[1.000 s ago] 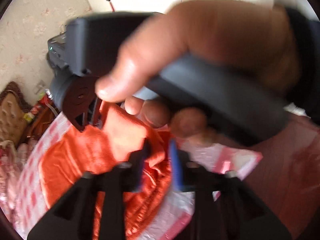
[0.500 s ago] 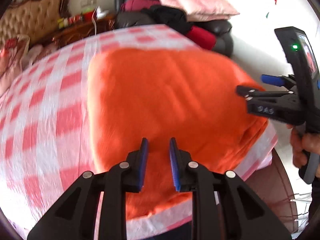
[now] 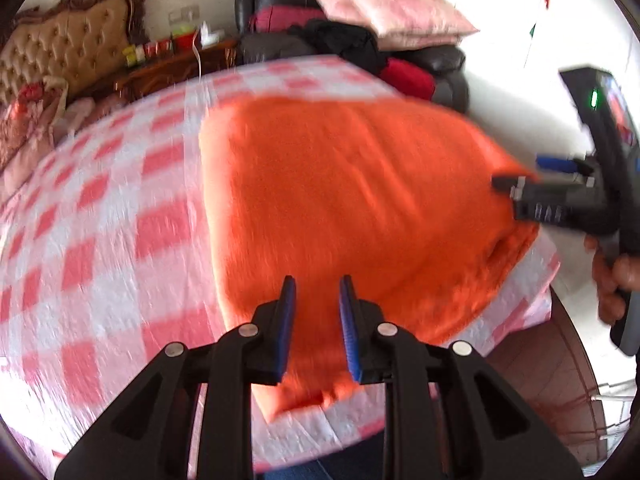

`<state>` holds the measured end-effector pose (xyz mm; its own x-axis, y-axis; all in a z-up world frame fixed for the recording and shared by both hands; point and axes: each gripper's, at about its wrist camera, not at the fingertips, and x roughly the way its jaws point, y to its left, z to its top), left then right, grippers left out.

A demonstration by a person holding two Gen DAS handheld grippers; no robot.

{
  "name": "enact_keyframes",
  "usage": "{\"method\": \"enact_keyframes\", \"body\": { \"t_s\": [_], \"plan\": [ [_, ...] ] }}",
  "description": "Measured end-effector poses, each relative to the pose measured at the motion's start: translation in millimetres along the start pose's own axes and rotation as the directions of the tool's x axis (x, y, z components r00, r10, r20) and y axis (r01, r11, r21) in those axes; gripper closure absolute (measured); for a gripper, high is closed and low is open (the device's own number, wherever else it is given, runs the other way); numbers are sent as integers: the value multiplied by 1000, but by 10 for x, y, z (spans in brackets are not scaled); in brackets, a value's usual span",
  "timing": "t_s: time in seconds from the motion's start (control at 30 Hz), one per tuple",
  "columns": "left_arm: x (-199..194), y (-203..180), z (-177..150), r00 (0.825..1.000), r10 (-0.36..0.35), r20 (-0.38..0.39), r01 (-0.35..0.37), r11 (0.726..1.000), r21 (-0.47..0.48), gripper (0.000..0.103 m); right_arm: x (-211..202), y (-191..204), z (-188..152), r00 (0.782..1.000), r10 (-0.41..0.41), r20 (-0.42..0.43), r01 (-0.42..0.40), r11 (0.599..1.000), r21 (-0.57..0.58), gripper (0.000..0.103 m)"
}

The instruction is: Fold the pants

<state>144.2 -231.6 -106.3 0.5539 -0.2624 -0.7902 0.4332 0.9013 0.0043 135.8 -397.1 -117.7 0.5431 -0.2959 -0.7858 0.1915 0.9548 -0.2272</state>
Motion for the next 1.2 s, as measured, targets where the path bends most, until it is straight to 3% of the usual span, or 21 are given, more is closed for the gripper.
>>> {"method": "enact_keyframes", "body": {
  "t_s": [0.1,0.2,0.27,0.33,0.4,0.43,0.47,0.5,0.57,0.67,0.77,0.97,1.07,1.2],
  "plan": [
    [71,14,353,999,-18,36,17,999,27,69,-5,-3,-16,1000,-2,-5,2,1000,2,27],
    [298,-140,735,997,-40,59,32,991,130,59,-11,2,-28,1000,-8,-8,8,1000,4,27],
    [577,-230,969,995,-96,2,95,984,149,58,-13,6,-35,1000,-12,-11,12,1000,5,27],
    [921,-307,1142,991,-95,-92,110,980,168,53,-8,-2,-41,1000,-10,-16,11,1000,12,26],
    [1005,-295,1226,994,-46,-96,60,987,147,53,-17,-18,-30,1000,-11,-24,12,1000,24,26],
    [892,-282,1247,996,-60,-67,68,990,127,53,-56,-35,-24,999,-12,-29,13,999,40,26],
    [693,-286,1239,993,-113,-31,116,986,116,45,-102,-46,-22,999,-12,-31,14,999,48,26],
    [551,-301,1206,991,-132,-15,133,984,120,27,-178,-56,-29,1000,-13,-26,15,998,56,25],
    [234,-294,1085,995,-100,21,97,990,102,13,-357,-77,-67,1000,-13,-20,14,996,83,21],
    [-202,-200,762,994,-107,27,106,994,32,3,-590,-71,-164,1000,6,-26,-3,994,110,20],
    [-554,-140,417,997,-74,19,74,997,-15,2,-866,-38,-322,1000,17,-24,-13,991,134,19],
    [-1010,-37,65,990,-135,44,139,983,-120,2,-1272,60,-570,1000,-2,5,2,989,147,19],
    [-1179,-86,-36,997,-61,47,66,992,-107,2,-1422,82,-644,1000,-3,28,-1,988,152,19],
    [-1295,-91,-55,998,-52,47,56,993,-108,2,-1559,101,-667,998,-3,55,-5,989,148,19]
  ]
}}
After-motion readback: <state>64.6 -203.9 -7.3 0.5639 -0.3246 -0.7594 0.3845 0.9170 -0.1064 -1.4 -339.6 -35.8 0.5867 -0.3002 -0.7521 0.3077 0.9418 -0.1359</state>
